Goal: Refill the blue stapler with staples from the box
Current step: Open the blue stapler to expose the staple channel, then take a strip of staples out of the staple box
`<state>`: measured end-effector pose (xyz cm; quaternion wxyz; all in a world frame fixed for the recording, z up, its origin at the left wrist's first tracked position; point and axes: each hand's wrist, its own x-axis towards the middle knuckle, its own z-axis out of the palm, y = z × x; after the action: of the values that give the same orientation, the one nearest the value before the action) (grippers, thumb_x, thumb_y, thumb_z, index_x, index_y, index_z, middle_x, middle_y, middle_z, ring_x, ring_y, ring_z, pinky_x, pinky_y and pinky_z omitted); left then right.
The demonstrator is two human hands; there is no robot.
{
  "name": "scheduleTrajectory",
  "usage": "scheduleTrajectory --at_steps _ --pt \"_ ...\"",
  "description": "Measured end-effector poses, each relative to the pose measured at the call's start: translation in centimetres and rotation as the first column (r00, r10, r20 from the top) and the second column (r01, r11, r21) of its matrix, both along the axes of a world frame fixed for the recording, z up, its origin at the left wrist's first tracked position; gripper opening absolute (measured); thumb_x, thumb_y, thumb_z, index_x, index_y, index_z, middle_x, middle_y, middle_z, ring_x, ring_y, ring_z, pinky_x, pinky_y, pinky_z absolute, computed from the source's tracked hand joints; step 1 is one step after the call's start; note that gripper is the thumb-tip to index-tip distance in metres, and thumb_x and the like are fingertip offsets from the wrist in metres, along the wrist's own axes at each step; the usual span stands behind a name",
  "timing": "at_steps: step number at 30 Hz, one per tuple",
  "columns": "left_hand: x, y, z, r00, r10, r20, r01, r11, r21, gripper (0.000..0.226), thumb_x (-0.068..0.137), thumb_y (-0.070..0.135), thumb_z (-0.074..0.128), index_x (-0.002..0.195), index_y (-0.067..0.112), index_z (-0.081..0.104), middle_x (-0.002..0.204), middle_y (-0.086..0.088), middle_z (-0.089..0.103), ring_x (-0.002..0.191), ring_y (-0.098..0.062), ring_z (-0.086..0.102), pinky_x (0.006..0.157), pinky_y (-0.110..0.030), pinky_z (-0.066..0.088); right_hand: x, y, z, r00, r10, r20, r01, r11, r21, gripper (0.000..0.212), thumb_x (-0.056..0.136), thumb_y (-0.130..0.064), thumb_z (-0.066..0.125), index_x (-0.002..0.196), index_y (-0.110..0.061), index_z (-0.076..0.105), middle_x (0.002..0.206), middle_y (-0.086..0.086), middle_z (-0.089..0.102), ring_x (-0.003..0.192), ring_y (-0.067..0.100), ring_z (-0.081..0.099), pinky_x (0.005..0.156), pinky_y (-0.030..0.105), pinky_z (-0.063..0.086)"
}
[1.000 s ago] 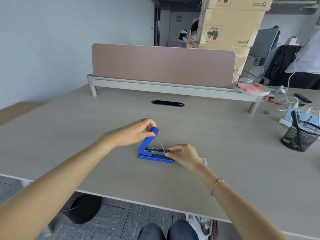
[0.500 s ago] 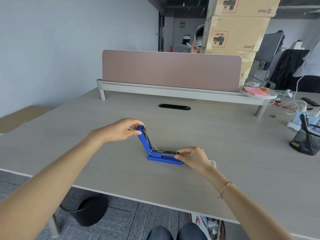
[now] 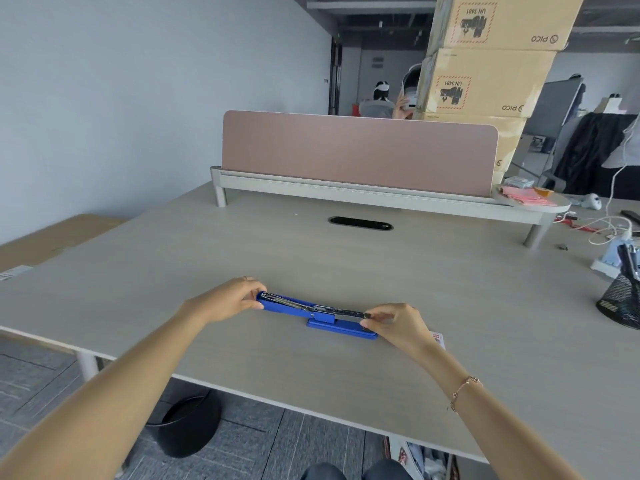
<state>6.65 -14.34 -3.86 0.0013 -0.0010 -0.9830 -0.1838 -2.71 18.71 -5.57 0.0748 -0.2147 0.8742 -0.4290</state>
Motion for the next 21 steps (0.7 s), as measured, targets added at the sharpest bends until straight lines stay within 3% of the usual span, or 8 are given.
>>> scheduleTrajectory --at_steps 4,10,14,18,21 --pt "0.1 0.0 -0.6 1.000 0.006 0.013 -0.006 1.000 -0.006 0.008 0.090 0.018 0.062 0.098 0.019 0.060 0.095 -0.003 0.054 0.090 -0.019 0.055 0.085 -0.031 0.043 0.1 0.0 0.0 1.000 0.007 0.004 -0.007 1.000 -0.011 0.011 0.076 -0.027 0.071 0.084 -0.020 0.074 0.086 -0.003 0.076 0.086 0.007 0.067 0.063 0.002 0.041" --pt "0.1 0.1 -0.9 0.999 0.034 0.031 -0.034 0.999 -0.009 0.011 0.090 0.017 0.063 0.101 0.016 0.061 0.098 -0.006 0.053 0.091 -0.023 0.057 0.089 -0.034 0.045 0.1 0.0 0.0 1.000 0.016 0.017 -0.015 1.000 -0.012 0.011 0.075 -0.027 0.071 0.082 -0.020 0.074 0.083 -0.003 0.077 0.082 0.005 0.067 0.072 0.018 0.048" --pt "-0.3 0.4 -0.1 0.994 0.038 0.099 -0.032 0.998 -0.059 0.026 0.087 0.023 0.066 0.111 0.015 0.059 0.106 -0.005 0.053 0.103 -0.021 0.054 0.094 -0.032 0.042 0.2 0.0 0.6 0.998 0.054 0.037 -0.055 0.998 0.020 0.012 0.077 -0.026 0.070 0.087 -0.020 0.072 0.077 -0.013 0.071 0.068 -0.013 0.059 0.056 -0.001 0.039" --pt "-1.1 2.7 0.7 0.997 0.017 0.079 -0.011 0.998 -0.067 0.050 0.087 0.033 0.066 0.131 0.016 0.050 0.118 0.002 0.049 0.116 -0.014 0.048 0.092 -0.020 0.035 0.1 1.0 1.2 0.996 0.080 0.037 -0.082 0.994 0.075 0.019 0.080 -0.023 0.066 0.099 -0.021 0.069 0.091 -0.008 0.069 0.076 0.005 0.061 0.044 0.001 0.038" --pt "-1.9 5.9 0.9 0.999 -0.045 0.021 0.047 0.995 -0.083 0.051 0.088 0.043 0.061 0.132 0.020 0.049 0.123 0.006 0.051 0.119 -0.013 0.048 0.095 -0.022 0.036 -0.4 2.9 1.2 0.998 0.058 -0.010 -0.057 0.995 0.080 0.018 0.081 -0.022 0.065 0.099 -0.019 0.068 0.102 -0.001 0.069 0.093 0.013 0.064 0.052 0.003 0.043"
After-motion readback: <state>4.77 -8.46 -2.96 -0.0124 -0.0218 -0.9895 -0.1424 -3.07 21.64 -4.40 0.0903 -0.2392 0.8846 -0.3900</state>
